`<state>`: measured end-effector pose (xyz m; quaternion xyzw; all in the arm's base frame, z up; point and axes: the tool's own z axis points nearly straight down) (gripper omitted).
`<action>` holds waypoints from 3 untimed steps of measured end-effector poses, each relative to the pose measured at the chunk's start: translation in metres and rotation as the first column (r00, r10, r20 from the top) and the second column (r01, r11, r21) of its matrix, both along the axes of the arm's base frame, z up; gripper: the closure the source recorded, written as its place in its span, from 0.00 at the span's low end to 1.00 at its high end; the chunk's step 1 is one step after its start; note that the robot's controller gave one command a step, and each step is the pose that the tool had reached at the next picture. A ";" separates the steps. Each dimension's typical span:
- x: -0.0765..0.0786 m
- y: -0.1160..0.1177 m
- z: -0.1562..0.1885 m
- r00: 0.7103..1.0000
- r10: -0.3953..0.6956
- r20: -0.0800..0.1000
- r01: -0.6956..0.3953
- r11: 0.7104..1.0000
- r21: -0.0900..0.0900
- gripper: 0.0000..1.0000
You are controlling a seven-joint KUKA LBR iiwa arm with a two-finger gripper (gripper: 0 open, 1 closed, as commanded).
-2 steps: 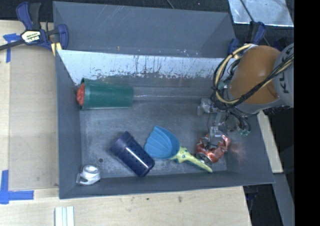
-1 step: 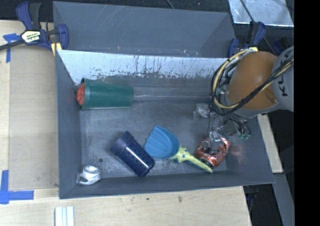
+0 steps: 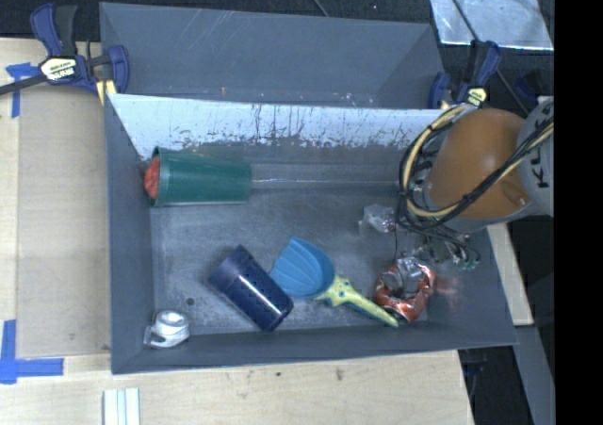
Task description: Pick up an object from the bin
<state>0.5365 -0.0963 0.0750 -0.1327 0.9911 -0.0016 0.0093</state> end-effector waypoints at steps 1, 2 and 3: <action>-0.012 0.001 0.002 0.985 0.172 -0.012 -0.172 0.985 -0.008 1.00; -0.012 0.001 0.002 0.985 0.172 -0.012 -0.172 0.985 -0.008 1.00; -0.016 0.003 0.039 0.983 0.182 -0.012 -0.182 0.983 -0.003 1.00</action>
Offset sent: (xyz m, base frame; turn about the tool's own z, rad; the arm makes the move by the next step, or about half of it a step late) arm 0.0000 0.0000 0.0000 0.0000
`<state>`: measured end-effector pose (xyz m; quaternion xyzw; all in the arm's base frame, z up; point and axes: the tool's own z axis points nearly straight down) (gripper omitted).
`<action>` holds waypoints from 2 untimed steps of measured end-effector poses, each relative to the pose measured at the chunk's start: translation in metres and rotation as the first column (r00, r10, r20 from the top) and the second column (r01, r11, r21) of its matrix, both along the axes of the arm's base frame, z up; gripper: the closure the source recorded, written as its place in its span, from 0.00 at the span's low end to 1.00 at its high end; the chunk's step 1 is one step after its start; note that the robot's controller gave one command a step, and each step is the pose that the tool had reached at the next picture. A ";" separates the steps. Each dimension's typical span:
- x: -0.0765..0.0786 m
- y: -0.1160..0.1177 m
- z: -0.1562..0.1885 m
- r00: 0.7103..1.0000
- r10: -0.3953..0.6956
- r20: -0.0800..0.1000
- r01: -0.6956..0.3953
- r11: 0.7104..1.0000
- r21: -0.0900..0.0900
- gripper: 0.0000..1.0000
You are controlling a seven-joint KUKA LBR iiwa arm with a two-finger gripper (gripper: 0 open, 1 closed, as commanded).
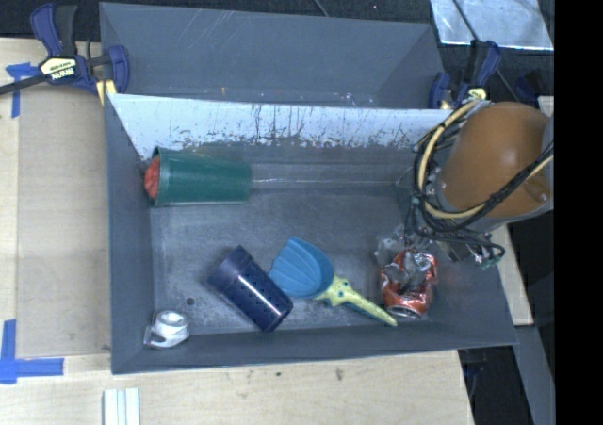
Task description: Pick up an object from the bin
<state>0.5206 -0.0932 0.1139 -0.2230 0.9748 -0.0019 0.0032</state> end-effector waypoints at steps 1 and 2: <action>0.002 0.001 0.047 1.000 0.001 0.007 -0.001 1.000 -0.002 1.00; -0.008 0.002 0.073 1.000 0.010 0.004 -0.010 1.000 0.000 1.00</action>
Offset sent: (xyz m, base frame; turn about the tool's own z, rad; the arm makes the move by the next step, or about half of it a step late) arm -0.0105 0.0026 0.0777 -0.0146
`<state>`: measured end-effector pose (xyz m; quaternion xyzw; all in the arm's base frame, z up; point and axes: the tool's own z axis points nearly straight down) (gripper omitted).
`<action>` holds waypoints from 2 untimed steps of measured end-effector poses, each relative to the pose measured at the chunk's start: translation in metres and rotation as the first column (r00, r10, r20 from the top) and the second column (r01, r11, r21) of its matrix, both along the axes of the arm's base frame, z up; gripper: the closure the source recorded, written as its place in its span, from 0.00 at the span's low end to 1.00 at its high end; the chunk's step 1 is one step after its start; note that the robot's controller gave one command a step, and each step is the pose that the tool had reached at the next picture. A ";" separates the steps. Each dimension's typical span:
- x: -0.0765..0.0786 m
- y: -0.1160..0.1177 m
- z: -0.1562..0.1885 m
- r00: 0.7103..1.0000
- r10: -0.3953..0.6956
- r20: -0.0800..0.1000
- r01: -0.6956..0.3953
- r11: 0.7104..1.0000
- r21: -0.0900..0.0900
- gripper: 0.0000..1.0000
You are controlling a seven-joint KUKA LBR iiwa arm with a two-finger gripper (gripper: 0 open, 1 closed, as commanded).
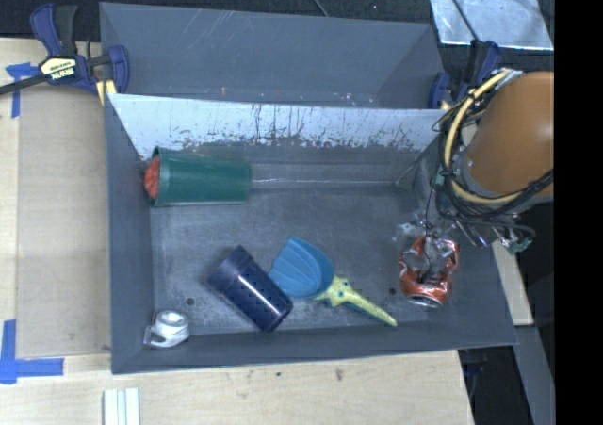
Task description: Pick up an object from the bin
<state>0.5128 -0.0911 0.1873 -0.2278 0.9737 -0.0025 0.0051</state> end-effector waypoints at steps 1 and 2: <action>0.006 0.000 0.031 1.000 0.019 0.003 -0.019 1.000 -0.001 1.00; 0.008 0.007 0.085 1.000 0.000 0.000 0.000 1.000 0.001 1.00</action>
Offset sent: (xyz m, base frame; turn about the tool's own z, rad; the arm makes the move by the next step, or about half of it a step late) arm 0.0090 0.0115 0.1097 0.0138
